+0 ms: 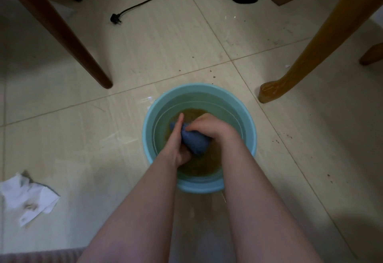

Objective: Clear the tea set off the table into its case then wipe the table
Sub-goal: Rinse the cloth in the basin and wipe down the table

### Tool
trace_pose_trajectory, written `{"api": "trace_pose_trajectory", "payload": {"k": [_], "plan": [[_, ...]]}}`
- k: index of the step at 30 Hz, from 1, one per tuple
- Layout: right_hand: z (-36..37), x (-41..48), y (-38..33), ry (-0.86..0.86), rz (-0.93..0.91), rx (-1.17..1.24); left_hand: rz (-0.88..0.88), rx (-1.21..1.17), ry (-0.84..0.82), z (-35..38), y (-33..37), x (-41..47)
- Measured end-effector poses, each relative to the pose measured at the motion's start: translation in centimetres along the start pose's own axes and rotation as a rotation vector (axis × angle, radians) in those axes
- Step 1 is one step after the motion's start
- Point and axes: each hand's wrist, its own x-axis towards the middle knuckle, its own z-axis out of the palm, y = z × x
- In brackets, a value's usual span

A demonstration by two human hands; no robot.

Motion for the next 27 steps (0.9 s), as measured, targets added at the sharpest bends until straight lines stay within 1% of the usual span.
{"api": "trace_pose_trajectory", "payload": {"k": [2,4,6,8,10,12,14,16,17,19,20,23,25,27], "plan": [[-0.7,-0.1,-0.3,-0.034,0.074,-0.129,0.037,-0.059,-0.044,0.1,0.1,-0.3],[-0.5,-0.9,-0.7,-0.12,0.138,-0.219,0.101,-0.118,-0.052,0.2,0.4,-0.1],[0.2,-0.8,-0.4,-0.205,0.155,-0.336,0.145,-0.057,-0.045,0.4,0.3,0.0],[1.2,0.7,1.5,-0.222,0.127,-0.326,0.138,0.063,-0.01,0.6,-0.3,0.2],[1.7,1.3,3.0,-0.163,0.113,-0.235,0.11,0.083,0.0,0.6,-0.8,0.3],[1.8,0.3,3.4,-0.124,0.146,-0.089,0.097,0.074,0.004,0.8,-0.9,0.1],[1.7,-0.7,3.2,-0.132,0.195,-0.048,0.173,0.17,0.058,1.0,-0.9,0.0],[1.6,-1.4,2.7,-0.116,0.24,-0.084,0.334,0.311,0.195,1.6,-1.2,0.0],[1.5,-1.4,2.7,-0.097,0.242,-0.105,0.396,0.312,0.227,2.1,-1.4,-0.1],[1.2,-1.4,2.4,-0.054,0.248,-0.165,0.443,0.208,0.207,2.8,-1.6,-0.3],[1.3,-1.2,2.5,-0.023,0.262,-0.197,0.443,0.175,0.202,3.0,-1.5,-0.1],[2.2,-0.9,2.5,0.09,0.3,-0.247,0.399,0.195,0.222,2.8,-1.1,0.5],[3.1,-0.8,2.7,0.158,0.309,-0.285,0.336,0.23,0.288,2.7,-1.1,0.4],[3.9,-0.8,3.1,0.234,0.312,-0.324,0.322,0.269,0.332,2.4,-1.1,0.4]]}}
